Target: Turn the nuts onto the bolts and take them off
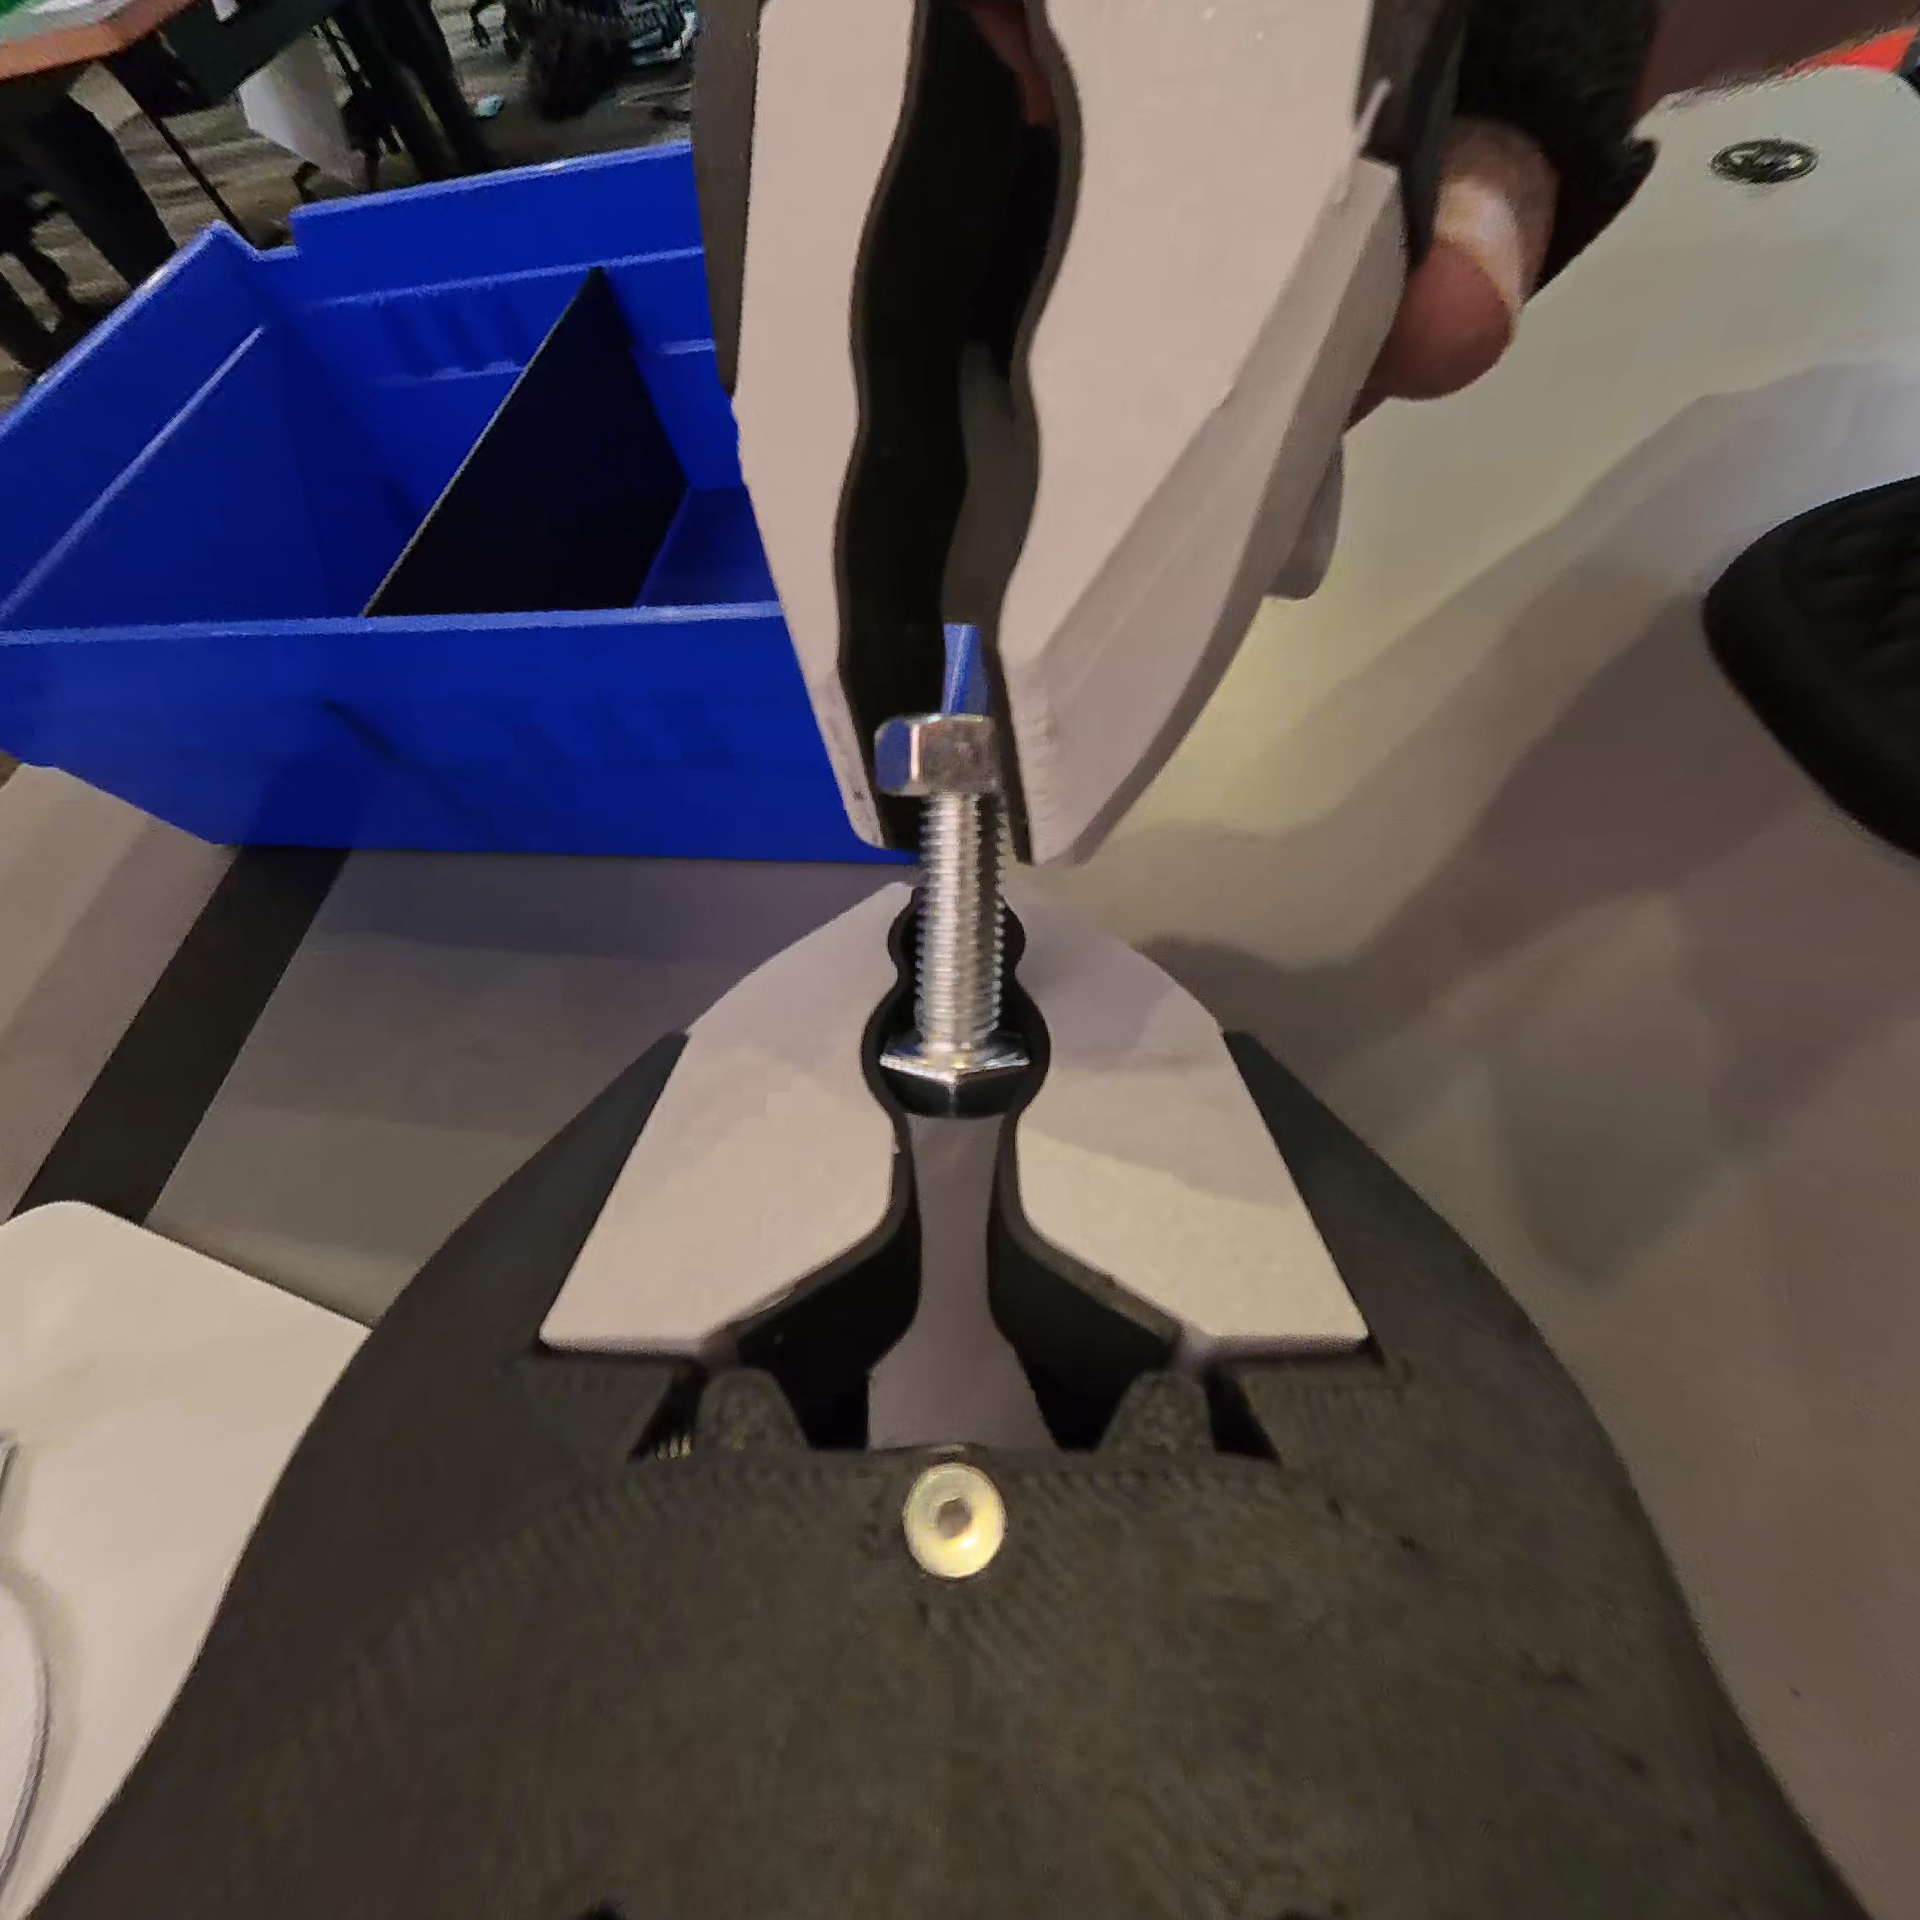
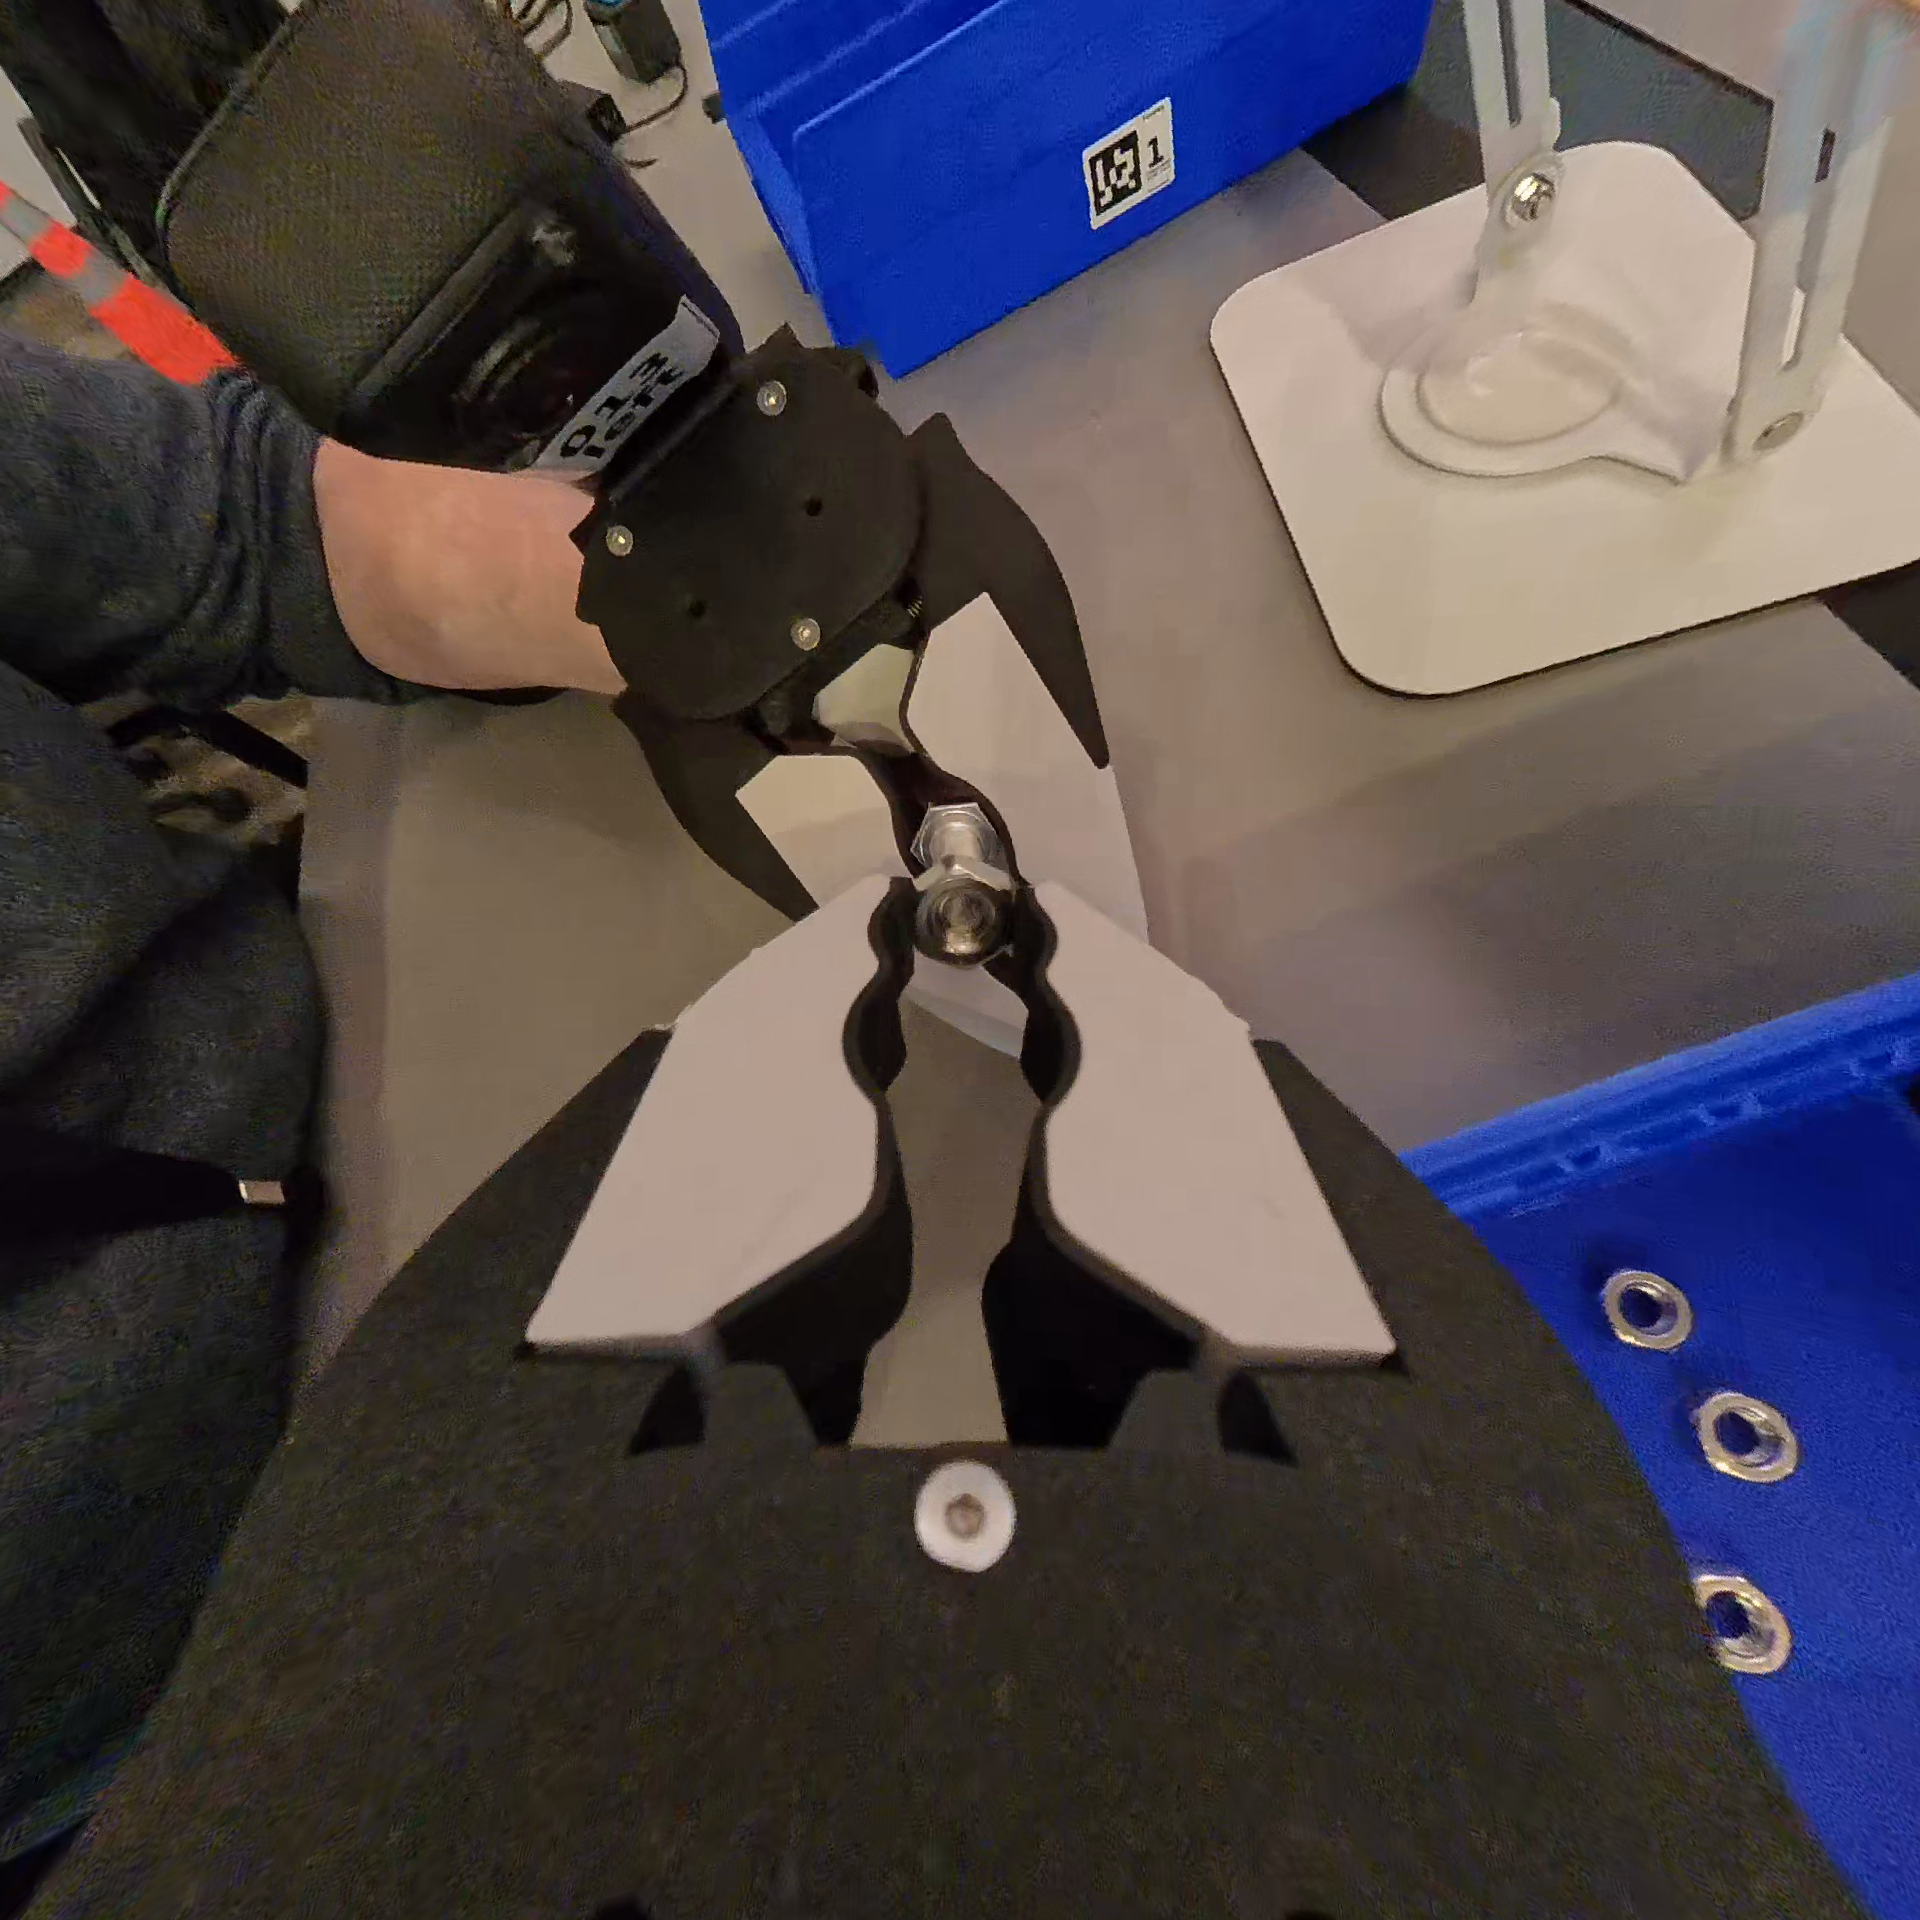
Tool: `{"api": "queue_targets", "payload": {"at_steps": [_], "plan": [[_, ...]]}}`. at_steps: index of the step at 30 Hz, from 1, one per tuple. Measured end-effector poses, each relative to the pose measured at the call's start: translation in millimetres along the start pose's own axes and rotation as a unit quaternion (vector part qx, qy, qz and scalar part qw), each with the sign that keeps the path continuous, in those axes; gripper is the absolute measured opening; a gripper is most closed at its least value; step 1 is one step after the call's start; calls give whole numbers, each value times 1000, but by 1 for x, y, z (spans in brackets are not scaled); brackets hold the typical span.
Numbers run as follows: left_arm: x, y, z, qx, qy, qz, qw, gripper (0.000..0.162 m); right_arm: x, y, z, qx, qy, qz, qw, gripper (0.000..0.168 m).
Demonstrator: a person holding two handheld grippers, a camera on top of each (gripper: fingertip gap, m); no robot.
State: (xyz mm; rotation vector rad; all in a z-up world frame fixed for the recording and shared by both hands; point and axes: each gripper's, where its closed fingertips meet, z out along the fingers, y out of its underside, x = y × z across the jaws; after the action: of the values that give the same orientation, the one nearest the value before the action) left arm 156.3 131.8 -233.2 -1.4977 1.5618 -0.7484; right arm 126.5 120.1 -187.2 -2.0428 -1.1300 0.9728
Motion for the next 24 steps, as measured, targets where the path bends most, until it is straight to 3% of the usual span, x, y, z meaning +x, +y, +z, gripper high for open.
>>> {"api": "queue_targets", "payload": {"at_steps": [6,10,15,19,24], "plan": [[16,0,-1,5,82,-32,996,9,-4,5,-1,-64,30,-190,979,18],[41,-5,-6,32,208,-90,974,10,-10,8,-1,-115,25,-339,933,18],[69,-14,-27,64,362,-144,919,10,-22,4,1,-155,41,-526,835,18],[74,-12,-34,72,401,-154,900,10,-24,5,5,-171,54,-571,801,18],[77,-13,-36,73,410,-152,896,10,-27,5,4,-160,56,-565,808,18]]}}
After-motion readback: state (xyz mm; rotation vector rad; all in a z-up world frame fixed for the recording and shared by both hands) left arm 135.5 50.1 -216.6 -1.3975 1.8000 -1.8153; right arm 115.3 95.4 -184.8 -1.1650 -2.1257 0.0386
